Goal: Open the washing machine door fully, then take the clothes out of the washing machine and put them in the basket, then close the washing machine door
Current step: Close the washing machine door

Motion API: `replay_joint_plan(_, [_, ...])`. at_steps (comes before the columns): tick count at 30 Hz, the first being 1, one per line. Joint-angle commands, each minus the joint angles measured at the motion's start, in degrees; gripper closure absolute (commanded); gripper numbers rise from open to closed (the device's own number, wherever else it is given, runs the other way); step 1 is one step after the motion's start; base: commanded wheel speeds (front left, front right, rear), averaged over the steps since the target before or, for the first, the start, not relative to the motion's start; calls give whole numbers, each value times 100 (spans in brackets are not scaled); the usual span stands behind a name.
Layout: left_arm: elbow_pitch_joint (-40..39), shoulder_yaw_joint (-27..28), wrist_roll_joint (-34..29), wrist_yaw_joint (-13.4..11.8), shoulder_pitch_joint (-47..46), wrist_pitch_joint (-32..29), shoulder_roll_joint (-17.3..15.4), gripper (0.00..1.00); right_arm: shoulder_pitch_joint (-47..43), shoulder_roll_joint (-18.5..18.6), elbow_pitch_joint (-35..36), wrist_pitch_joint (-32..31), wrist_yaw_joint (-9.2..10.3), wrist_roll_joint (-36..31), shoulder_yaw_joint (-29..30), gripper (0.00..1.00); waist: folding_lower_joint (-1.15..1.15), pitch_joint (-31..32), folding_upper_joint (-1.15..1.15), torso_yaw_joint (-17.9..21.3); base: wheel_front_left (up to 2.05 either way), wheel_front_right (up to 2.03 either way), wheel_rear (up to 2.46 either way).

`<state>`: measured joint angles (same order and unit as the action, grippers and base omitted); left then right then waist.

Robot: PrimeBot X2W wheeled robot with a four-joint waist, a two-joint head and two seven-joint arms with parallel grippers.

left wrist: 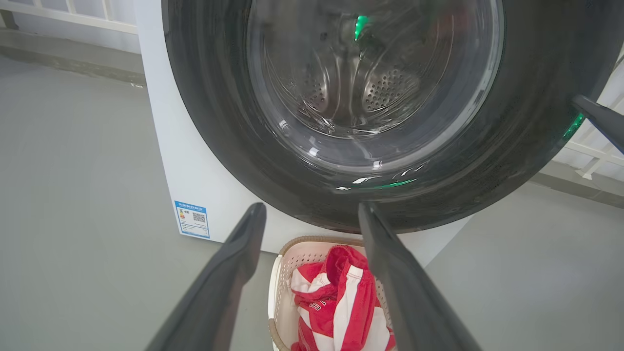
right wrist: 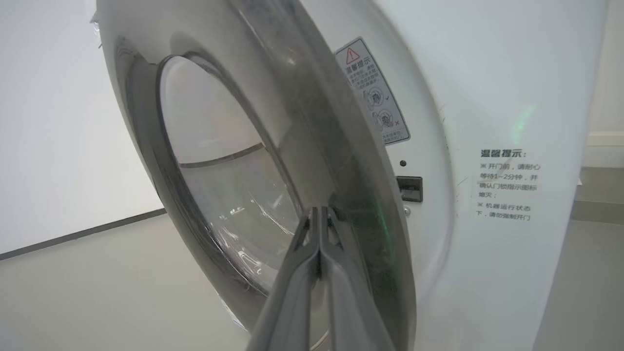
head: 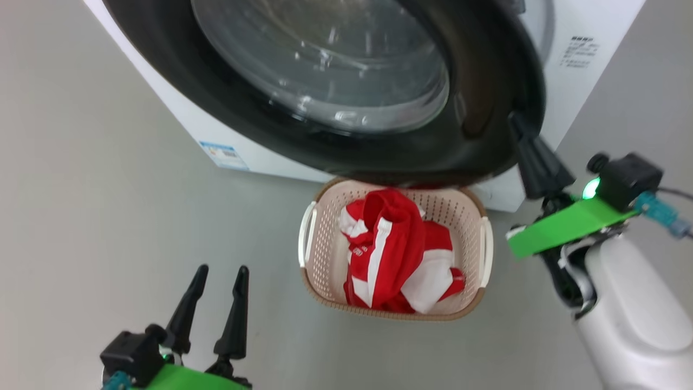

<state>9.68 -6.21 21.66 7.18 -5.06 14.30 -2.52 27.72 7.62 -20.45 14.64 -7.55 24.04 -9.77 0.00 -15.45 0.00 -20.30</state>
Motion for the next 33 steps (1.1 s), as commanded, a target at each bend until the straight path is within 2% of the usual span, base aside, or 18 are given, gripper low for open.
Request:
replay_joint_plan(1, [-124, 129, 50, 31, -211, 70, -36, 0, 263, 59, 125, 36, 6, -78, 14, 100, 0, -322, 0, -118, 0, 0, 0])
replay_joint_plan(8, [-81, -70, 200, 31, -486, 70, -36, 0, 723, 136, 128, 36, 6, -129, 299, 100, 0, -656, 0, -251, 0, 0, 0])
replay_joint_plan(18, [-8, -155, 281, 31, -606, 70, -36, 0, 1003, 120, 123, 36, 6, -227, 574, 100, 0, -746, 0, -394, 0, 0, 0])
replay_joint_plan(25, [26, -137, 276, 31, -604, 70, -36, 0, 1090, 48, 140, 36, 6, -249, 728, 100, 0, -719, 0, -402, 0, 0, 0])
replay_joint_plan(28, [33, -112, 271, 31, -614, 70, -36, 0, 1085, -68, 184, 36, 6, -320, 964, 100, 0, -713, 0, -361, 0, 0, 0])
replay_joint_plan(33, [70, -127, 173, 31, -600, 70, -36, 0, 944, -188, 112, 36, 6, -340, 737, 100, 0, -601, 0, -278, 0, 0, 0])
